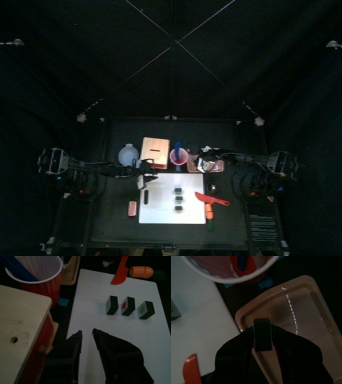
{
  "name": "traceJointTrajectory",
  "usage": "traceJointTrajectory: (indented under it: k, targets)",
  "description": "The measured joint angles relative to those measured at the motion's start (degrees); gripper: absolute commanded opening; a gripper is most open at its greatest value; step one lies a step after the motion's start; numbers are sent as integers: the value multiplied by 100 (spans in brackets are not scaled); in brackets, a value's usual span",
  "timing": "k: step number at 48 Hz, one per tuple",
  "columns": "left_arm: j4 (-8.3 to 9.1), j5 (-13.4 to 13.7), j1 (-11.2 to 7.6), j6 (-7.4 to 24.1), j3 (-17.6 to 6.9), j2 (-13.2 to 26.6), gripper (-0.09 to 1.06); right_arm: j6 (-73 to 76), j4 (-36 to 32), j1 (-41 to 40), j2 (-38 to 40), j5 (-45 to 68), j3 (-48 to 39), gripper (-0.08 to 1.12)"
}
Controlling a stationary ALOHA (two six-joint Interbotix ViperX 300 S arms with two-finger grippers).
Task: Place sushi on board then cut the sushi with the knife then place the pieces on the plate
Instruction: Place the 4 sushi pieces on the plate
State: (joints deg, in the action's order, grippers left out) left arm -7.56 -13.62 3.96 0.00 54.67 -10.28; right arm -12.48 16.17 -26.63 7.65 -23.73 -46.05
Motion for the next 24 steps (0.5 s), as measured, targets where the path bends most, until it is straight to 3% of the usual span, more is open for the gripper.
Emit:
traceJointTrajectory:
  k: [10,24]
  targets:
    - [0,0,-9,0,0,0,67,0,-35,-70,-149,105,-9,79]
    - [0,0,0,0,0,0,67,9,0,-97,53,-53,0,80]
